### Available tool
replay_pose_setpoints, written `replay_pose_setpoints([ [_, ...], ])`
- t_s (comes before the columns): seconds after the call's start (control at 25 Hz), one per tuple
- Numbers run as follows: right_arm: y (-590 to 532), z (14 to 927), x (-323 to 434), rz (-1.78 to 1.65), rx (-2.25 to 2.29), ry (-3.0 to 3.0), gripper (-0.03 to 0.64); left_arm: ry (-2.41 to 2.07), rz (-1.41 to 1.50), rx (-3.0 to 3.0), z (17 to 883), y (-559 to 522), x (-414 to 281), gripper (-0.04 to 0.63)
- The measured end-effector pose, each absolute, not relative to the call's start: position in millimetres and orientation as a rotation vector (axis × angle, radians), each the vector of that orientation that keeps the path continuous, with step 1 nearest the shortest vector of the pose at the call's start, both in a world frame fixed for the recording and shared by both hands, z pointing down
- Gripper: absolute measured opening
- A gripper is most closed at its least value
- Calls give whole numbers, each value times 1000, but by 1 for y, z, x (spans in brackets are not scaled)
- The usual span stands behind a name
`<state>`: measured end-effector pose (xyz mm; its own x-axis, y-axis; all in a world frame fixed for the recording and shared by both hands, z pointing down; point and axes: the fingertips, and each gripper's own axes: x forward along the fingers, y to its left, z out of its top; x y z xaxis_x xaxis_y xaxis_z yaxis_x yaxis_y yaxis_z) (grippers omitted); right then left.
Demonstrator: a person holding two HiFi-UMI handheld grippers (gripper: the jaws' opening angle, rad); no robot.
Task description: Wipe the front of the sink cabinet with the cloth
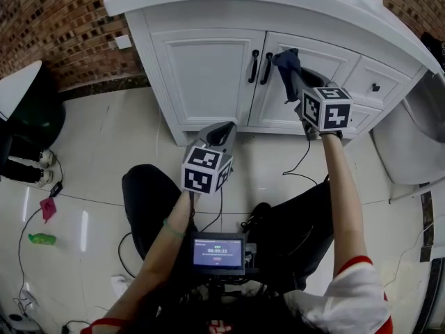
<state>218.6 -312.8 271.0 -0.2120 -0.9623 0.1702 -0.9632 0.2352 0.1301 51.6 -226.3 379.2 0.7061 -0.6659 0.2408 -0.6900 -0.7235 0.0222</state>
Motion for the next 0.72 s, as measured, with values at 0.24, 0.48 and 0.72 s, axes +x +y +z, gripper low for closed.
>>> replay_pose_setpoints([
  [0.24, -313, 218, 227, -126, 1885, -2295, 63, -1065, 318, 2886, 364, -217, 74, 20],
  [0.48, -324, 236, 225, -95, 1893, -2264, 63, -1042, 321, 2902, 364, -213, 80, 20],
  [0.72, -327, 305, 225, 48, 1859, -2203, 63, -1040, 344, 2881, 376, -216, 77, 20],
])
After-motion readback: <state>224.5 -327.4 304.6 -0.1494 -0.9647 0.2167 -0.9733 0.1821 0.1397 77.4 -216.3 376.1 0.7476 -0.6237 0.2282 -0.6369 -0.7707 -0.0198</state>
